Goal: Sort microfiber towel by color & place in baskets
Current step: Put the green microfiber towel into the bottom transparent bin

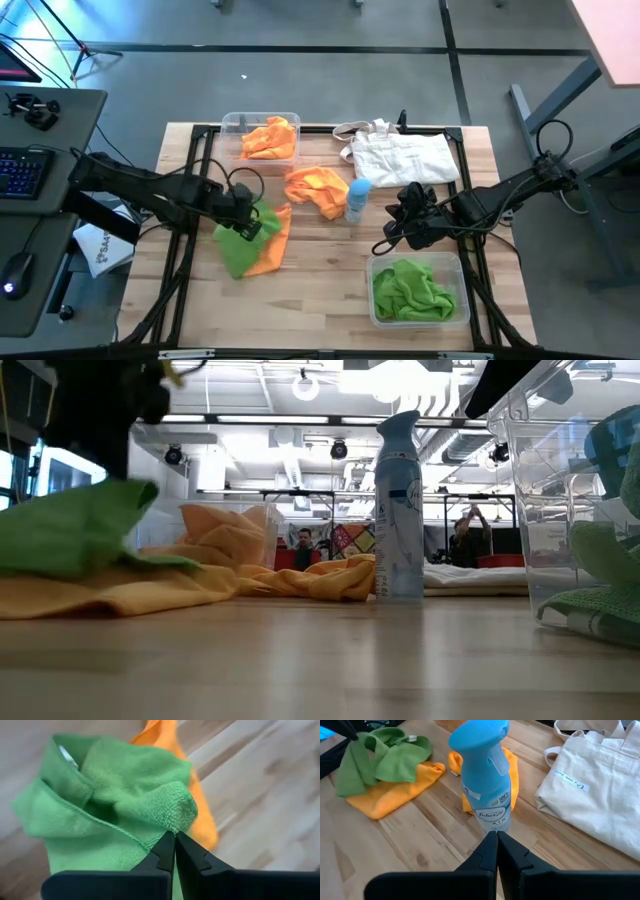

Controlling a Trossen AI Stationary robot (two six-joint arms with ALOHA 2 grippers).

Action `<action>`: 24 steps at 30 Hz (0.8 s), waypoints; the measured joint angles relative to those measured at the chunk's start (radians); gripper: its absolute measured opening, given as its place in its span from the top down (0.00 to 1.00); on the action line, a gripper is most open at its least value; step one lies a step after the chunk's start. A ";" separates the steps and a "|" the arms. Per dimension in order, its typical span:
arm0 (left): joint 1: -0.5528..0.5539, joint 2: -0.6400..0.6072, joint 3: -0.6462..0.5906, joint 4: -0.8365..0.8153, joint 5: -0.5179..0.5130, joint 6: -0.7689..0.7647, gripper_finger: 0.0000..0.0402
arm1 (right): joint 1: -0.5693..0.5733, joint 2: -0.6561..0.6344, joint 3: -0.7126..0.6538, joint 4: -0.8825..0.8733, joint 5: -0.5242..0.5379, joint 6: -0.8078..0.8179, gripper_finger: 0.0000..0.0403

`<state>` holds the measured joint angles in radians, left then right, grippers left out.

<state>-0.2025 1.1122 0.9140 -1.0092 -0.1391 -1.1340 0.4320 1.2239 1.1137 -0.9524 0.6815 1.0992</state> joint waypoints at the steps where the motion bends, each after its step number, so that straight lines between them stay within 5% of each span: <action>1: -0.004 0.000 0.024 0.000 -0.011 0.018 1.00 | 0.000 0.000 0.000 0.000 0.000 0.000 1.00; 13: -0.016 -0.006 0.359 -0.033 -0.203 0.292 1.00 | 0.000 0.000 0.000 0.078 0.001 -0.032 1.00; 24: -0.015 -0.010 0.514 -0.034 -0.247 0.439 1.00 | 0.000 0.000 0.000 0.677 -0.005 -0.458 0.91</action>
<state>-0.2176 1.1019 1.4285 -1.0429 -0.3859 -0.6946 0.4316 1.2240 1.1137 -0.2751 0.6765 0.6417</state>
